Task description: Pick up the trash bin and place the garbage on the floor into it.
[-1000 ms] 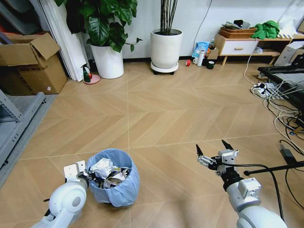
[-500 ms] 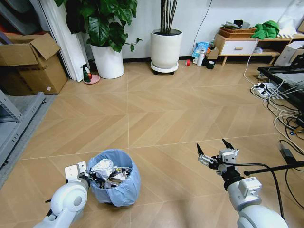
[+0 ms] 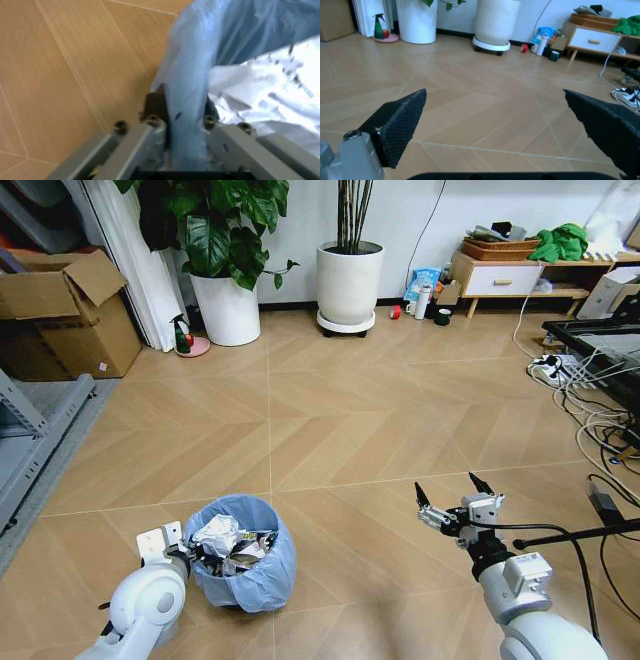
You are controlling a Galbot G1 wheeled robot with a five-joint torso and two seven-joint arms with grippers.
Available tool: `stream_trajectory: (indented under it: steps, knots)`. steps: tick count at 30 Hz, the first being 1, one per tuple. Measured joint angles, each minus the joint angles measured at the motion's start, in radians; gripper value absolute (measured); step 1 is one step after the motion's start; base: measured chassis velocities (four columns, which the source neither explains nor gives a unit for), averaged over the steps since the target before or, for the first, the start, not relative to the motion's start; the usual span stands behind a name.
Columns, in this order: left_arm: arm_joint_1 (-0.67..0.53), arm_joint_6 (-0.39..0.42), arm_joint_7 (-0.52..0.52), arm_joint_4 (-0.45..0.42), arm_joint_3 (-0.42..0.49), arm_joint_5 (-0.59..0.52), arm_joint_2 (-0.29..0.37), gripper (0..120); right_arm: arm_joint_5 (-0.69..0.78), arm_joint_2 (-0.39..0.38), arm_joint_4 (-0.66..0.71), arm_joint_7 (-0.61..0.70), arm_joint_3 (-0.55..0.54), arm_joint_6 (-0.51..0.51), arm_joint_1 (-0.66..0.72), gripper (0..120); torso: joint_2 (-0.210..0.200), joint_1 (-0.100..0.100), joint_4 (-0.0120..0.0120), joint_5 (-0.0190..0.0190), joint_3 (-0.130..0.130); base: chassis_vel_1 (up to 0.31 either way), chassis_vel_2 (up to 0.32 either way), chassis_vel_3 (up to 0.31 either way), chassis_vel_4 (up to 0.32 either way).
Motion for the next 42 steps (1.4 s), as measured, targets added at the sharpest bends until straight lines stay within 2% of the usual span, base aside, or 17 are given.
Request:
stream_trajectory:
  steps: [2,5,9,12,14,17,18,22,23,26,29,33,34,38,39,41,42]
  knots:
    - [0.003,0.000,-0.003,-0.002,0.000,0.000,0.000,15,0.000,0.000,0.000,0.000,0.001,0.001,-0.001,100,0.000,0.000,0.0000,0.0000,0.000,0.000,0.000,0.000,0.000]
    - [0.007,0.000,-0.022,-0.003,0.000,0.000,-0.004,30,-0.001,0.000,0.001,0.000,0.003,0.002,-0.003,100,0.000,0.000,0.0000,-0.0002,0.000,0.000,0.000,0.000,0.000]
    - [0.008,-0.002,-0.029,-0.004,0.000,0.000,-0.007,39,-0.001,-0.001,0.001,0.000,0.004,0.003,-0.003,100,0.000,0.000,0.0000,-0.0002,0.000,0.000,0.000,0.000,0.000]
    - [0.008,-0.020,-0.041,-0.011,-0.001,0.008,-0.007,56,0.003,-0.006,0.002,0.000,0.006,0.004,0.000,100,0.000,0.000,0.0000,-0.0002,0.000,0.000,0.000,0.000,0.000]
    - [0.008,-0.024,-0.046,-0.013,-0.001,0.011,-0.007,57,0.005,-0.007,0.002,0.000,0.007,0.004,0.001,100,0.000,0.000,0.0000,-0.0002,0.000,0.000,0.000,0.000,0.000]
    - [0.018,-0.037,-0.062,-0.030,-0.010,0.025,-0.008,74,0.013,-0.008,0.002,0.000,0.009,0.004,0.004,100,0.000,0.000,0.0000,-0.0001,0.000,0.000,0.000,0.000,0.000]
    - [0.018,-0.037,-0.062,-0.030,-0.010,0.025,-0.008,74,0.013,-0.008,0.002,0.000,0.009,0.004,0.004,100,0.000,0.000,0.0000,-0.0001,0.000,0.000,0.000,0.000,0.000]
    - [0.044,-0.090,-0.074,-0.058,-0.022,0.105,-0.013,93,0.025,-0.007,0.006,0.002,0.016,0.000,0.009,100,0.000,0.000,0.0000,-0.0002,0.000,0.000,0.000,0.000,0.000]
    - [0.044,-0.090,-0.074,-0.058,-0.022,0.105,-0.013,93,0.025,-0.007,0.006,0.002,0.016,0.000,0.009,100,0.000,0.000,0.0000,-0.0002,0.000,0.000,0.000,0.000,0.000]
    - [0.062,-0.155,-0.053,-0.085,-0.042,0.208,-0.019,103,0.040,-0.006,0.010,0.003,0.017,-0.013,0.015,100,0.000,0.000,0.0000,-0.0003,0.000,0.000,0.000,0.000,0.000]
    - [0.077,-0.194,-0.027,-0.114,-0.069,0.246,-0.022,108,0.042,-0.006,0.010,0.005,0.017,-0.019,0.022,100,0.000,0.000,-0.0001,-0.0005,0.000,0.000,0.000,0.000,0.000]
    - [0.127,-0.243,0.072,-0.222,-0.158,0.267,-0.016,113,0.043,0.005,0.010,0.007,0.014,-0.031,0.031,100,0.000,0.000,-0.0001,-0.0003,0.000,0.000,0.000,0.000,0.000]
    - [0.127,-0.243,0.072,-0.222,-0.158,0.267,-0.016,113,0.043,0.005,0.010,0.007,0.014,-0.031,0.031,100,0.000,0.000,-0.0001,-0.0003,0.000,0.000,0.000,0.000,0.000]
    - [0.191,-0.266,0.223,-0.322,-0.253,0.340,-0.013,115,0.044,0.011,0.012,0.014,0.006,-0.048,0.038,100,0.000,0.000,-0.0001,-0.0003,0.000,0.000,0.000,0.000,0.000]
    - [0.191,-0.266,0.223,-0.322,-0.253,0.340,-0.013,115,0.044,0.011,0.012,0.014,0.006,-0.048,0.038,100,0.000,0.000,-0.0001,-0.0003,0.000,0.000,0.000,0.000,0.000]
    - [0.222,-0.274,0.286,-0.349,-0.285,0.396,-0.016,114,0.052,0.010,0.015,0.021,0.007,-0.058,0.041,100,0.000,0.000,0.0000,-0.0001,0.000,0.000,0.000,0.000,0.000]
    - [0.267,-0.291,0.361,-0.372,-0.320,0.493,-0.026,112,0.062,0.009,0.017,0.026,0.012,-0.068,0.048,100,0.000,0.000,0.0001,-0.0001,0.000,0.000,0.000,0.000,0.000]
